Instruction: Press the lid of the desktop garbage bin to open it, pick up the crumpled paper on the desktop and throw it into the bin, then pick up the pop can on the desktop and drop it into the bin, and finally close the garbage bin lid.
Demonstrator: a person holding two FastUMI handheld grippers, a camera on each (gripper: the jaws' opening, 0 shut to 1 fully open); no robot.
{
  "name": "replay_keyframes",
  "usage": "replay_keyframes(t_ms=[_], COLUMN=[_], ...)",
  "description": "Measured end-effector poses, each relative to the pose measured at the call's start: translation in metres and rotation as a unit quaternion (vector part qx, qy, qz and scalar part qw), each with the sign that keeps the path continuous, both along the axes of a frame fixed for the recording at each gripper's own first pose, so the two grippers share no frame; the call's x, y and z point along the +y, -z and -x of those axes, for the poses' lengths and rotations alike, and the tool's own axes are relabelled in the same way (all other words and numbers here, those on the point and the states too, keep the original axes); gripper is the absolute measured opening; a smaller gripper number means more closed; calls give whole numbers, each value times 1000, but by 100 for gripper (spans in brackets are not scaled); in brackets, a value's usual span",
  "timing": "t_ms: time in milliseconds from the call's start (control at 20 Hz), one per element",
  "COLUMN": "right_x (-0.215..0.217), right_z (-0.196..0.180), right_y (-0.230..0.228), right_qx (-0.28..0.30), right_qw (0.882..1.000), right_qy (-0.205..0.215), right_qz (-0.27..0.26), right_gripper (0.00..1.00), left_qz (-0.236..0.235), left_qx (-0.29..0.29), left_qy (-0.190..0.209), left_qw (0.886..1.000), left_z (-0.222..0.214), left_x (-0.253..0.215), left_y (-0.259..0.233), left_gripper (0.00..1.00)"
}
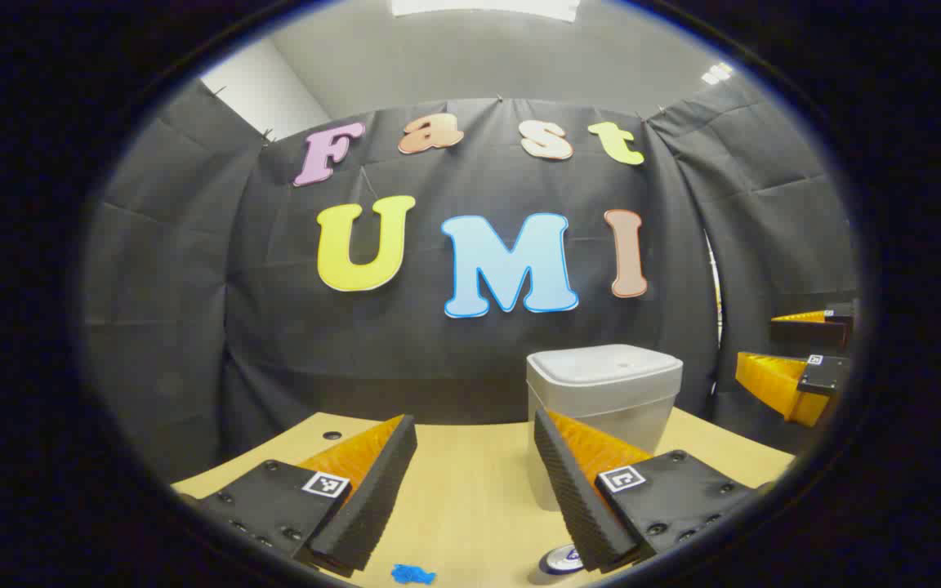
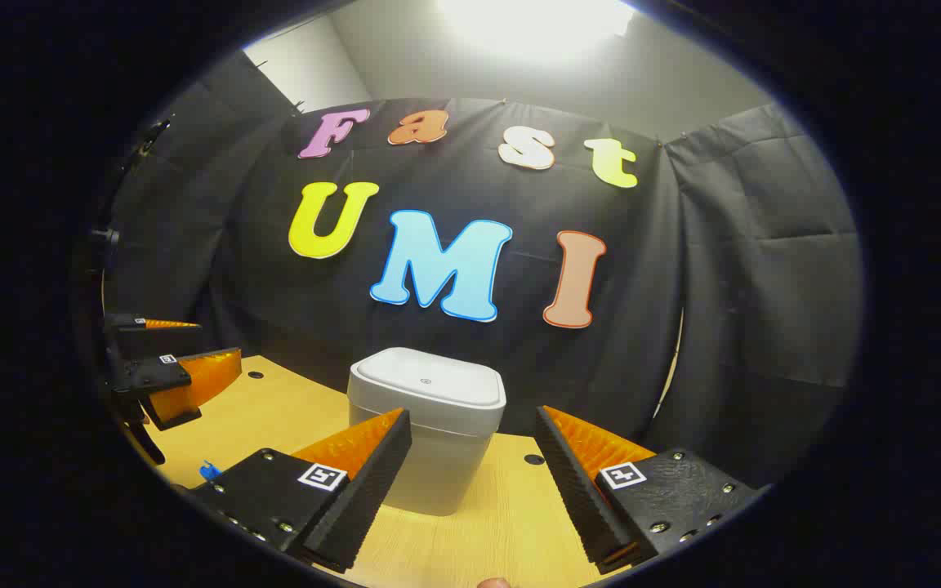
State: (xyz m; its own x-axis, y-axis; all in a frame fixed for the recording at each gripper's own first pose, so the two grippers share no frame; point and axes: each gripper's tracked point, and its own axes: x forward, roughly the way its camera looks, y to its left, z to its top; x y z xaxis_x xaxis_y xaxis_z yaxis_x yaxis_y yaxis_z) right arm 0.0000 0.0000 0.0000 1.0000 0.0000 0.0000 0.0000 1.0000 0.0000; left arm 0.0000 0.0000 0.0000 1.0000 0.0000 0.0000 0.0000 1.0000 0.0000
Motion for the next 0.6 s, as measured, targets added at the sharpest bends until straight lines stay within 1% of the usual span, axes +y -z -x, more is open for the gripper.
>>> replay_keyframes(t_ms=[100,200,250,400,450,500,550,600], right_x=[5,8,9,17,19,21,24,27], right_z=[-5,-10,-13,-23,-25,-27,-28,-31], right_y=[-6,-9,-12,-15,-14,-13,-14,-11], right_qx=[-3,2,3,7,12,14,17,21], right_qw=[1000,999,999,999,999,999,999,999], right_qy=[-8,-3,4,23,29,32,34,36], right_qz=[-18,-36,-41,-37,-34,-32,-30,-28], right_gripper=[97,96,97,97,97,97,97,97], left_qz=[-6,2,8,0,-6,-12,-16,-17], left_qx=[-2,0,6,8,6,5,4,3], left_qy=[4,12,16,18,22,27,29,33], left_qw=[1000,1000,1000,1000,1000,1000,999,999], left_z=[-5,-10,-13,-24,-28,-31,-33,-37], left_x=[-2,2,5,22,25,27,29,32], left_y=[-1,1,3,-1,-3,-2,-2,-2], left_gripper=[98,90,95,95,99,95,99,99])
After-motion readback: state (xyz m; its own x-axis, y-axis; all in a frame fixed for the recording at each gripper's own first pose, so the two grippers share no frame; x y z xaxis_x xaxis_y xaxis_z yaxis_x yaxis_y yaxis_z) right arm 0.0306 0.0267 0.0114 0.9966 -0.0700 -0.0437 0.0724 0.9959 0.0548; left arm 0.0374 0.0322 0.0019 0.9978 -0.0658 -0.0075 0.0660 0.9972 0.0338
